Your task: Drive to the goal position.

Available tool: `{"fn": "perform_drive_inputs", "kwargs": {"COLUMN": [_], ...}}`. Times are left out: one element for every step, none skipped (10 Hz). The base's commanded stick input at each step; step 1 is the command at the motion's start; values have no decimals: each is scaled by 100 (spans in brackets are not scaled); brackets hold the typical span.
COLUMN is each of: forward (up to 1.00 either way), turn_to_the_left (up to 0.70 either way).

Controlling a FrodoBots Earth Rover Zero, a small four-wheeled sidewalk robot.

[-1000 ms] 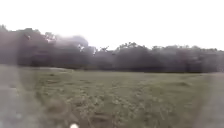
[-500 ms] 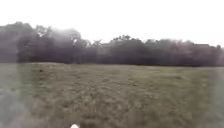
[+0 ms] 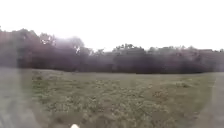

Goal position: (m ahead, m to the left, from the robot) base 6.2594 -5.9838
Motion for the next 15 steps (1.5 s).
{"fn": "perform_drive_inputs", "kwargs": {"forward": [70, 70, 70, 70, 70, 70, 70, 70, 70, 70, 70, 70, 70, 70, 70], "turn_to_the_left": [0, 0, 0, 0, 0, 0, 0, 0, 0, 0, 0, 0, 0, 0, 0]}}
